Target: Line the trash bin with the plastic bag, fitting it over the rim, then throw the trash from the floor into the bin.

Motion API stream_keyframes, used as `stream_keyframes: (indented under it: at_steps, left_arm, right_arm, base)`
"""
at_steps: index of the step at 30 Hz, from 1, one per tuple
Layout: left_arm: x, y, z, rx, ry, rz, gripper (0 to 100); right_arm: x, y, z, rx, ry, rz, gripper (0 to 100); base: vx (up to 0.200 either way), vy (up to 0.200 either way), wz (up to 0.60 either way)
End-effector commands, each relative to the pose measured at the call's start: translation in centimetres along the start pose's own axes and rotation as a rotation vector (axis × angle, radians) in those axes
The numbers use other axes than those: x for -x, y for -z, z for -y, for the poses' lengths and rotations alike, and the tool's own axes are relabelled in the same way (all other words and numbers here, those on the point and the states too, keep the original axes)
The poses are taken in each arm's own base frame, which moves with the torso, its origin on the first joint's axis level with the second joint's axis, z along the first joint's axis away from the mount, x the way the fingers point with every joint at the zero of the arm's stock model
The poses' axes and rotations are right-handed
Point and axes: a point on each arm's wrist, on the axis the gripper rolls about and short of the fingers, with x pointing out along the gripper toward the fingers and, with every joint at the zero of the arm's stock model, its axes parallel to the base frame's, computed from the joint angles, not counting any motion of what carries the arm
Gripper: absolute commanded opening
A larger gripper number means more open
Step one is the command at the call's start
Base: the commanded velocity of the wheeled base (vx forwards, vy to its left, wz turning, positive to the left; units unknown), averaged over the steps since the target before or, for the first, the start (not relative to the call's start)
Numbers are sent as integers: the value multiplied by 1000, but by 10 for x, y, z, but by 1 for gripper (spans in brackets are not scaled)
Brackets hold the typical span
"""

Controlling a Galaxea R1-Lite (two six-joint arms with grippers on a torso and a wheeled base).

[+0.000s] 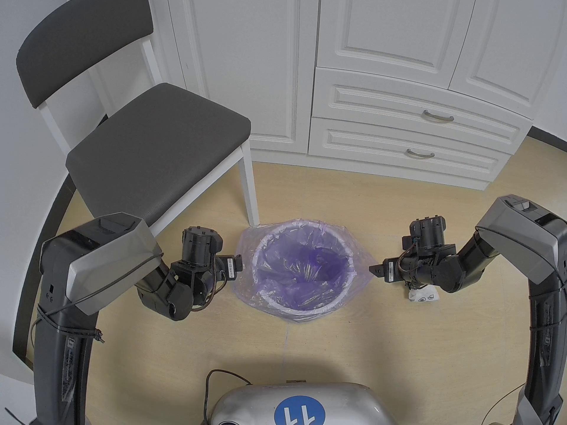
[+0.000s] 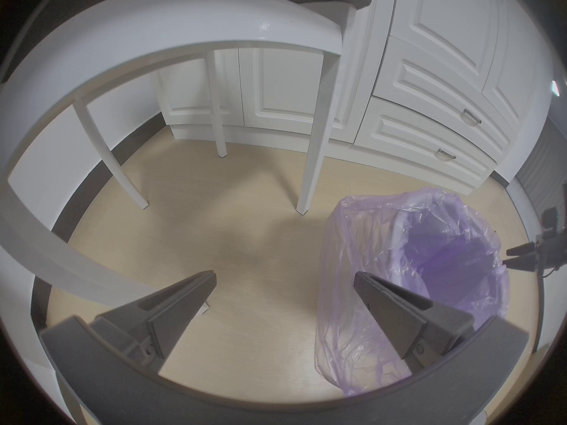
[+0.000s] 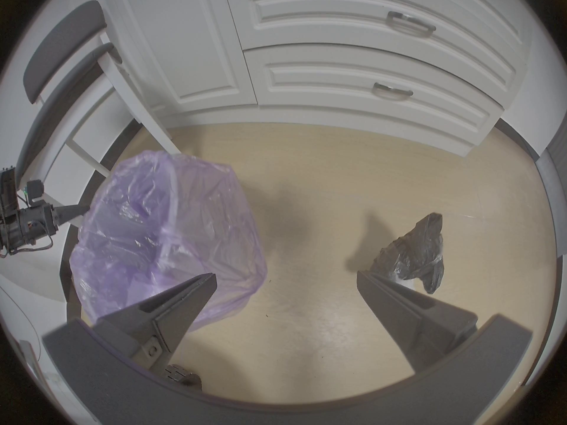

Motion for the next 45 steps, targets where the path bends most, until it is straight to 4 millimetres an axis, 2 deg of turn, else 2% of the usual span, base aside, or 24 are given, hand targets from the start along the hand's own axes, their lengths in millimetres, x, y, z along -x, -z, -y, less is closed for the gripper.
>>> stream_keyframes:
  at_steps: [1,2,5,11,14,16,17,23,29,31,33,38,40,41,42,45]
  left_arm:
    - [5,10,-9,1,-12,-10,100]
    - [10,9,-11,5,-11,8,100]
    - [16,3,-14,12,-11,24,100]
    - [18,2,-10,12,-4,28,100]
    - [20,2,-4,4,11,29,100]
    - [20,2,-4,4,11,29,100]
    - [19,4,-1,-2,17,24,100]
    - [13,15,-1,-6,23,0,100]
    - [-18,50,0,-19,10,-51,100]
    - [-22,56,-3,-23,3,-67,100]
    - [-29,52,-10,-5,-5,-73,100]
    - [-47,39,-10,8,1,-84,100]
    - [-58,30,-10,7,3,-103,100]
    - [-63,28,-9,7,4,-111,100]
    - [-69,26,-8,7,5,-116,100]
    - [-82,25,-7,6,3,-123,100]
  right_arm:
    - [-14,17,-1,5,0,-52,100]
    - [-24,26,-2,10,0,-78,100]
    - [-40,34,-3,11,-3,-94,100]
    - [-53,22,-6,-44,-55,-154,100]
    - [-71,13,-6,-67,-44,-200,100]
    - [-71,13,-6,-67,-44,-200,100]
    - [-83,11,-3,-80,-42,-215,100]
    - [-86,10,-4,-102,-44,-218,100]
    - [-86,11,-3,-122,-41,-220,100]
    - [-86,11,-4,-121,-42,-220,100]
    - [-87,10,-4,-119,-42,-218,100]
    - [-102,11,-6,-98,-42,-242,100]
    - [-113,4,-7,-80,-39,-278,100]
    - [-117,6,-6,-77,-36,-309,100]
    - [-120,19,-6,-75,-29,-365,100]
    - [-121,22,-5,-48,-49,-382,100]
  base:
    - [0,0,0]
    - [0,0,0]
    - [0,0,0]
    - [0,0,0]
    - [0,0,0]
    - [0,0,0]
    - [0,0,0]
    - [0,0,0]
    - [0,0,0]
    - [0,0,0]
    - [0,0,0]
    - [0,0,0]
    - [0,0,0]
    - [0,0,0]
    - [0,0,0]
    - [0,0,0]
